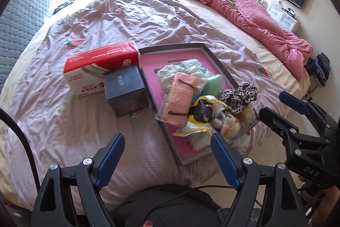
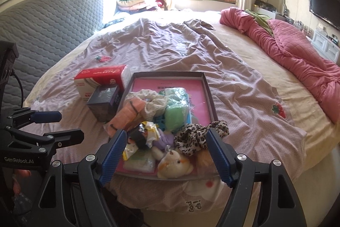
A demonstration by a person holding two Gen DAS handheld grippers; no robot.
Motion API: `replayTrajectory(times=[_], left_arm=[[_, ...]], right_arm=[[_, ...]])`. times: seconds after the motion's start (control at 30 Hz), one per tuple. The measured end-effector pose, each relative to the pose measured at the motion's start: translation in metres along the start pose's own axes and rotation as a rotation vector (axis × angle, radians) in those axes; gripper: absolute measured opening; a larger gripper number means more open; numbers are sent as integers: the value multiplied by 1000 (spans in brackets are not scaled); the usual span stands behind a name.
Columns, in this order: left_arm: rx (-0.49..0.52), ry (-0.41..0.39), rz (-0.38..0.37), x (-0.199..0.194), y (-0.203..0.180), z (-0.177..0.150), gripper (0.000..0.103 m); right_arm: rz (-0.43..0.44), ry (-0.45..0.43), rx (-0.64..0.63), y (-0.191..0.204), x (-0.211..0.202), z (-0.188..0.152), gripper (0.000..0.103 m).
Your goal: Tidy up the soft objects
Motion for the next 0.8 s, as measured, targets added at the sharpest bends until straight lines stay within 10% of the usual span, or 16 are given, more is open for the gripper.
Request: replayTrajectory(times=[0.8], left_arm=[[-120, -76, 111, -57, 25, -54, 83]], right_arm=[[26, -48, -78, 41, -58, -36, 79]])
Point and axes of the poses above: each gripper's, at about its wrist camera, not at the fingertips, and x roughly the way its jaws point, y to its left, z to its top, the point moved 4 cm from there along x, roughly the way its jaws point, and after that the axes turned 2 degrees about -x, right-handed, at the moved point
